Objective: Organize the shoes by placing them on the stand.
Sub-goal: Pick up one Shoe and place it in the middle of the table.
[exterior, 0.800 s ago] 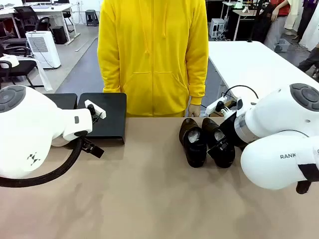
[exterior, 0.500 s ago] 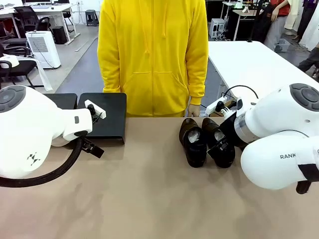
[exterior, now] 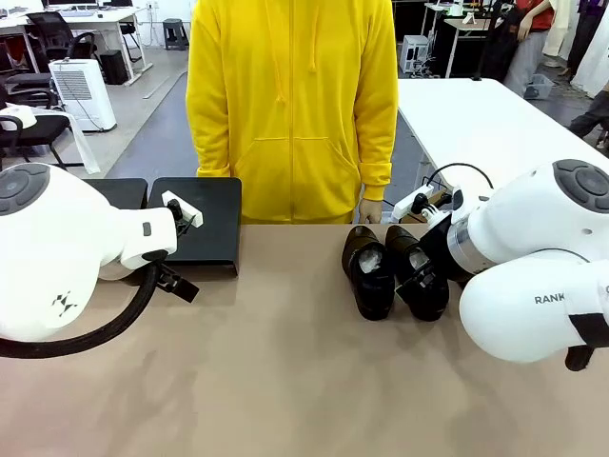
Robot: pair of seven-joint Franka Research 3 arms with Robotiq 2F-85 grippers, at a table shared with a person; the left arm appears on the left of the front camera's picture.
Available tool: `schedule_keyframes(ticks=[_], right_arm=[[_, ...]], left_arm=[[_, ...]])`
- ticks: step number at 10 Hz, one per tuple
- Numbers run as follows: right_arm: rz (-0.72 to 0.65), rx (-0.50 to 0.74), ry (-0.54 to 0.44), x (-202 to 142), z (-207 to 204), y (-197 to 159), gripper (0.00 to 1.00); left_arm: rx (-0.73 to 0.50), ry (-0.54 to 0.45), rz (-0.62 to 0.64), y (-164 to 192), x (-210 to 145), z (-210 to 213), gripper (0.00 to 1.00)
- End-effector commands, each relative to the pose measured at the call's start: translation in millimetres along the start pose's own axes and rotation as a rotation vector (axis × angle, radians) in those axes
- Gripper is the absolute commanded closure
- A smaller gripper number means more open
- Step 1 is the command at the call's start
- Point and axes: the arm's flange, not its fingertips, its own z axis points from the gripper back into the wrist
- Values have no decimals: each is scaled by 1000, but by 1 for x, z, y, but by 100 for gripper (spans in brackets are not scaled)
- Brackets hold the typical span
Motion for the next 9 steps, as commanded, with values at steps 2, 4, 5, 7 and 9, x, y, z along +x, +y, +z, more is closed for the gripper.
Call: schedule_keyframes(ticks=[2,4,5,7,9], right_arm=[[-1,0,-1,0,1,0,0],[-1,0,-1,0,1,0,0],[-1,0,-1,0,1,0,0],[0,0,0,0,0,0,0],[4,92,-61,-17,53,-28,0]], left_arm=[[0,-1,1,1,0,0,0],[0,-1,1,1,0,0,0],[0,-1,1,1,0,0,0],[0,0,0,0,0,0,0],[82,-80,-29,20,6,55,0]])
